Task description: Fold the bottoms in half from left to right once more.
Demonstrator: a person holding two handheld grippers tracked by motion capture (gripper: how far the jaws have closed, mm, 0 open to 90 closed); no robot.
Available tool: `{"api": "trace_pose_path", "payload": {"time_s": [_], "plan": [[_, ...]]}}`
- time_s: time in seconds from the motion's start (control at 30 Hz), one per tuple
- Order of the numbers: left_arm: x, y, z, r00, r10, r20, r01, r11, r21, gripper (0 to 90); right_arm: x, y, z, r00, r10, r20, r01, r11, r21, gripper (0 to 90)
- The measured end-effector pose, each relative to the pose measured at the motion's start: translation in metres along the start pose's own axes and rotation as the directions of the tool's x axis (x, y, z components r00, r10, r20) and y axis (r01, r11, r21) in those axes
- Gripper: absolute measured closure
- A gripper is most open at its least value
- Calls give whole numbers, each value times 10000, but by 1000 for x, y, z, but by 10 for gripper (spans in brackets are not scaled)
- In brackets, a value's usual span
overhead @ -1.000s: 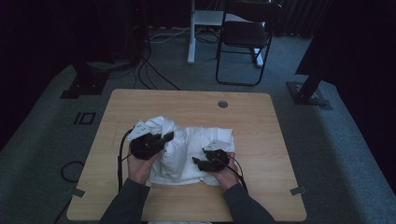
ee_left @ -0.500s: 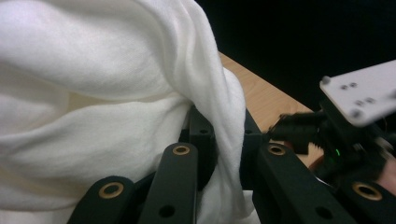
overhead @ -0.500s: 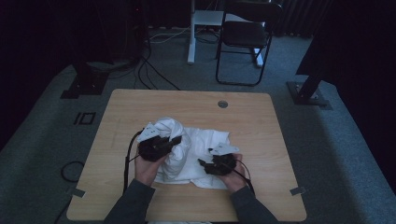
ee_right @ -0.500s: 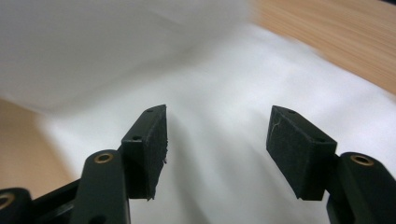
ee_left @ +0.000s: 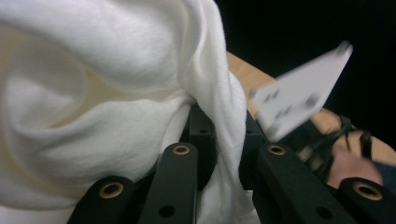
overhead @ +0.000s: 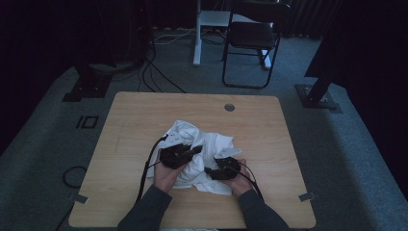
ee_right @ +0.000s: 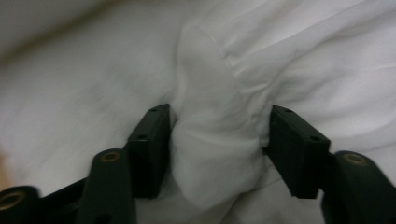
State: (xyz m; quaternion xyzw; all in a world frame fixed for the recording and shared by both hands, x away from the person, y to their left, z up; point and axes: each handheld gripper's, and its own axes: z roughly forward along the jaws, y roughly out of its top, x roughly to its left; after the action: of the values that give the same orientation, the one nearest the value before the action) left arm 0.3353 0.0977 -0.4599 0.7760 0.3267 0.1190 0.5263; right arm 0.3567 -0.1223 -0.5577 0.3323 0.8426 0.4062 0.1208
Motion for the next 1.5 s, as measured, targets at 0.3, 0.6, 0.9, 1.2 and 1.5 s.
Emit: {"api": "trace_pose_path", "payload": {"time_s": [0.3,0.6,0.9,1.2,1.5], "plan": [[-18,-28,62,9981,173,587,-261,9880,1521,823,-57,-13,-74,9749,2101,736,-1912,9597,-2060,454],[-18,-57,99,9962,-56,869,-152,9713,2373,813,-40,3,-92,9955,946,-35,-916,9537,-2864,390],[-24,-52,92,9954,-87,958,-131,9745,2242,640,-50,20,-48,9920,1248,-197,-1264,9827,-1353,762],[-29,10,9,9946,371,970,-369,9993,-37,515,-75,11,-35,9780,1979,655,-1926,9781,-786,884],[75,23,-2,9718,-1679,-1657,1793,9822,563,691,-81,7,-25,9734,2117,873,-2076,9767,-537,884]]}}
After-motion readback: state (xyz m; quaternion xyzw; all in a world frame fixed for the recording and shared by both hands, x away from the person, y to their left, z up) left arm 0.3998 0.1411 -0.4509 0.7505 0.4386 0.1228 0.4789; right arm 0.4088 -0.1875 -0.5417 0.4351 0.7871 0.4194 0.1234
